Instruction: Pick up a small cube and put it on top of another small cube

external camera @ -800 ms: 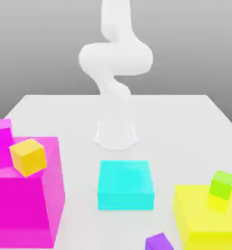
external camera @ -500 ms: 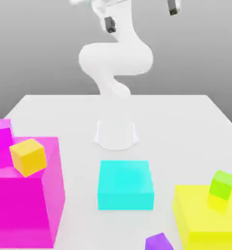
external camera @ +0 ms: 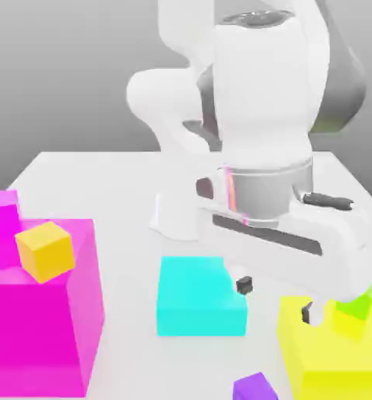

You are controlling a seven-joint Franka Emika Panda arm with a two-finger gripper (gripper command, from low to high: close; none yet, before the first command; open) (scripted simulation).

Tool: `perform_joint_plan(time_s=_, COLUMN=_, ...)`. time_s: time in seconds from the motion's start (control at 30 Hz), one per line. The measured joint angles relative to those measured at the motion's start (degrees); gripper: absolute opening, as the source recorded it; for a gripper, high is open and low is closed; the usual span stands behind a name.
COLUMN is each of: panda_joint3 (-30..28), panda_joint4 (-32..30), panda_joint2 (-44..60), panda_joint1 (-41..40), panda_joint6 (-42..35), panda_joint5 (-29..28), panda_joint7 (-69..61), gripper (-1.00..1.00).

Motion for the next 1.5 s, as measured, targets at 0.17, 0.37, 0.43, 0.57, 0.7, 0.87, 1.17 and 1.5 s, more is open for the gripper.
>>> perform_joint_plan(time_s=0.17, panda_joint3=-4.29, panda_joint4=-0.28, panda_joint2=9.5, panda_joint1=4.97, panda_joint6=3.84, panda_joint5=-5.6, panda_joint7=15.5, gripper=0.0)
perform_joint_plan(time_s=0.37, panda_joint3=-5.34, panda_joint4=1.52, panda_joint2=19.33, panda_joint1=6.09, panda_joint6=10.97, panda_joint5=-6.41, panda_joint7=17.85, gripper=-1.0)
perform_joint_plan(time_s=0.43, panda_joint3=-5.34, panda_joint4=1.52, panda_joint2=19.33, panda_joint1=6.09, panda_joint6=11.01, panda_joint5=-6.41, panda_joint7=17.86, gripper=-1.0)
perform_joint_plan(time_s=0.57, panda_joint3=-5.36, panda_joint4=1.52, panda_joint2=19.4, panda_joint1=6.1, panda_joint6=11.16, panda_joint5=-6.49, panda_joint7=17.93, gripper=-1.0)
perform_joint_plan(time_s=0.7, panda_joint3=-5.35, panda_joint4=-0.04, panda_joint2=12.24, panda_joint1=6.12, panda_joint6=5.56, panda_joint5=-6.33, panda_joint7=17.82, gripper=-1.0)
perform_joint_plan(time_s=0.87, panda_joint3=-4.39, panda_joint4=0.87, panda_joint2=5.31, panda_joint1=0.21, panda_joint6=-2.77, panda_joint5=-2.42, panda_joint7=3.34, gripper=-1.0)
perform_joint_plan(time_s=1.17, panda_joint3=-8.06, panda_joint4=3.64, panda_joint2=-6.63, panda_joint1=-9.87, panda_joint6=-17.82, panda_joint5=-0.65, panda_joint7=-23.56, gripper=-1.0)
perform_joint_plan(time_s=1.5, panda_joint3=-13.46, panda_joint4=5.18, panda_joint2=-18.9, panda_joint1=-17.18, panda_joint6=-30.87, panda_joint5=-6.93, panda_joint7=-45.56, gripper=-1.0)
